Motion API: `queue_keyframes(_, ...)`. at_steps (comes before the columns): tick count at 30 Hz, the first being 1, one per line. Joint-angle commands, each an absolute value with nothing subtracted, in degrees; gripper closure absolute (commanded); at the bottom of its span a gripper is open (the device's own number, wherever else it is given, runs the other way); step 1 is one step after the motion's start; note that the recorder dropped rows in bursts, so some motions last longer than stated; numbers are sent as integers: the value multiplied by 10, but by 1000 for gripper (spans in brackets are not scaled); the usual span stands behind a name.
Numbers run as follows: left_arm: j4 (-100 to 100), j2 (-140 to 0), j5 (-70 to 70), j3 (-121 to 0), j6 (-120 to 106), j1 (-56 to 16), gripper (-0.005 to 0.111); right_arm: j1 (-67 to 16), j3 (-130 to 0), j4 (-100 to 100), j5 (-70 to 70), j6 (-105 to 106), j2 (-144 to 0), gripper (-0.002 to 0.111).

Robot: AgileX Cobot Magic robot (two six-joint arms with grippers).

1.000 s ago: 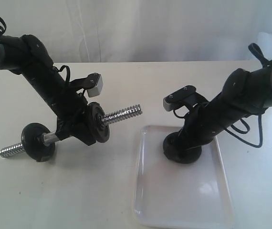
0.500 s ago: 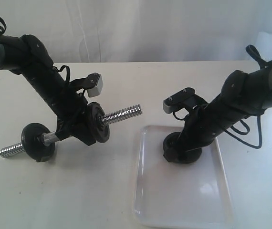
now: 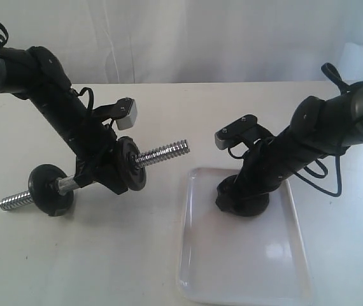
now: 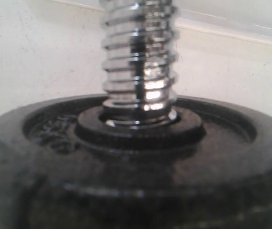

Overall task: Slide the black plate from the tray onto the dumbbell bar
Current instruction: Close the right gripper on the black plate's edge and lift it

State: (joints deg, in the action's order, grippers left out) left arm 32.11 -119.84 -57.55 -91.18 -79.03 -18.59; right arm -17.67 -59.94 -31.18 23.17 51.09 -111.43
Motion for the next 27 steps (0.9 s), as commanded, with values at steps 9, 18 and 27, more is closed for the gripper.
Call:
queue_keyframes(9, 385, -1166, -611, -917, -795, -183, 107, -178, -593, -311, 259, 508, -1131, 51)
queue_keyframes(18, 385, -1166, -609, -917, -795, -183, 107, -178, -593, -311, 270, 508, -1131, 108)
queue_keyframes(27, 385, -1166, -609, -917, -795, -183, 107, -178, -594, -315, 286, 508, -1100, 108)
